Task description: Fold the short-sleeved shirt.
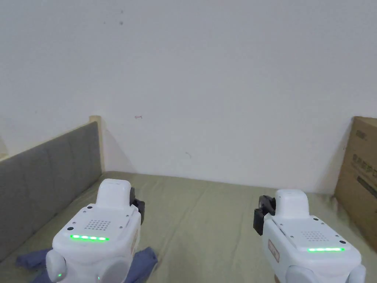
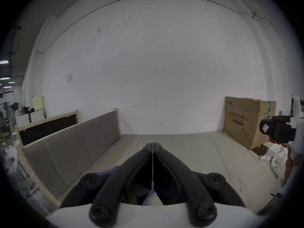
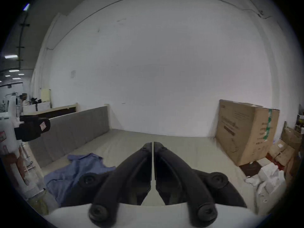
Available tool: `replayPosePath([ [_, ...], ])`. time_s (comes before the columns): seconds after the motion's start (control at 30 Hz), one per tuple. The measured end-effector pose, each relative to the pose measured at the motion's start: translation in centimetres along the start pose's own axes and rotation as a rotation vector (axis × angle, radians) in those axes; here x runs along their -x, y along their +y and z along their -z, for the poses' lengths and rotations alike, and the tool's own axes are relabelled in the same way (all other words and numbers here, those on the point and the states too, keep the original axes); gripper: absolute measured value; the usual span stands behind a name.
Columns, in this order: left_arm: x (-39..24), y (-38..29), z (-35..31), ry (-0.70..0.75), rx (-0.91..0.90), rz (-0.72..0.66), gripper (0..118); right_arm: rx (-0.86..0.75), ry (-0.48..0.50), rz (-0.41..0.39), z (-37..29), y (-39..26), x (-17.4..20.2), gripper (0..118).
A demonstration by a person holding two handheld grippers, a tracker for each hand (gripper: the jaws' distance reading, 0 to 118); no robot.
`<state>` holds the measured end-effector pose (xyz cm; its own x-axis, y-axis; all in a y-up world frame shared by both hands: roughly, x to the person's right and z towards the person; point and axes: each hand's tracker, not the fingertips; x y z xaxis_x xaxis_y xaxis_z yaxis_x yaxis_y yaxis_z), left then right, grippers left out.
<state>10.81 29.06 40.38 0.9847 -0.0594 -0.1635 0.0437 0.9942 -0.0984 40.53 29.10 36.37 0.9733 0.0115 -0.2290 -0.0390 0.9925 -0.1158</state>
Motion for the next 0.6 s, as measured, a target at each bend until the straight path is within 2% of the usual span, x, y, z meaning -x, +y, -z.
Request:
replayPosePath([
  [0.13, 6.7, -1.8, -0.4, 0.135, 0.076, -0.015, 0, 0.038, 0.148, 0.001, 2.6, -1.6, 6.3, 2],
  [0.23, 10.8, -3.6, 0.7, 0.174, 0.207, -0.053, 0, 0.078, 0.238, -0.02, 4.0, -3.0, 10.1, 2],
  [0.43, 14.4, -10.1, 7.6, 0.087, 0.532, -0.116, 0, 0.15, 0.302, -0.07, 7.5, -6.1, 13.5, 2],
  [0.47, 14.4, -11.3, 8.9, 0.074, 0.563, -0.124, 4, 0.16, 0.306, -0.078, 8.2, -6.6, 13.7, 2],
  [0.5, 14.4, -12.7, 10.4, 0.063, 0.584, -0.129, 25, 0.171, 0.309, -0.081, 9.5, -7.8, 13.7, 3],
  [0.53, 14.0, -14.0, 11.8, 0.051, 0.606, -0.125, 62, 0.183, 0.312, -0.085, 10.3, -8.3, 13.8, 2],
  [0.57, 13.5, -15.1, 13.1, 0.054, 0.633, -0.112, 108, 0.194, 0.311, -0.089, 11.1, -8.7, 13.9, 2],
  [0.6, 13.0, -16.5, 14.9, 0.036, 0.674, -0.102, 116, 0.205, 0.307, -0.092, 11.9, -9.2, 13.8, 2],
])
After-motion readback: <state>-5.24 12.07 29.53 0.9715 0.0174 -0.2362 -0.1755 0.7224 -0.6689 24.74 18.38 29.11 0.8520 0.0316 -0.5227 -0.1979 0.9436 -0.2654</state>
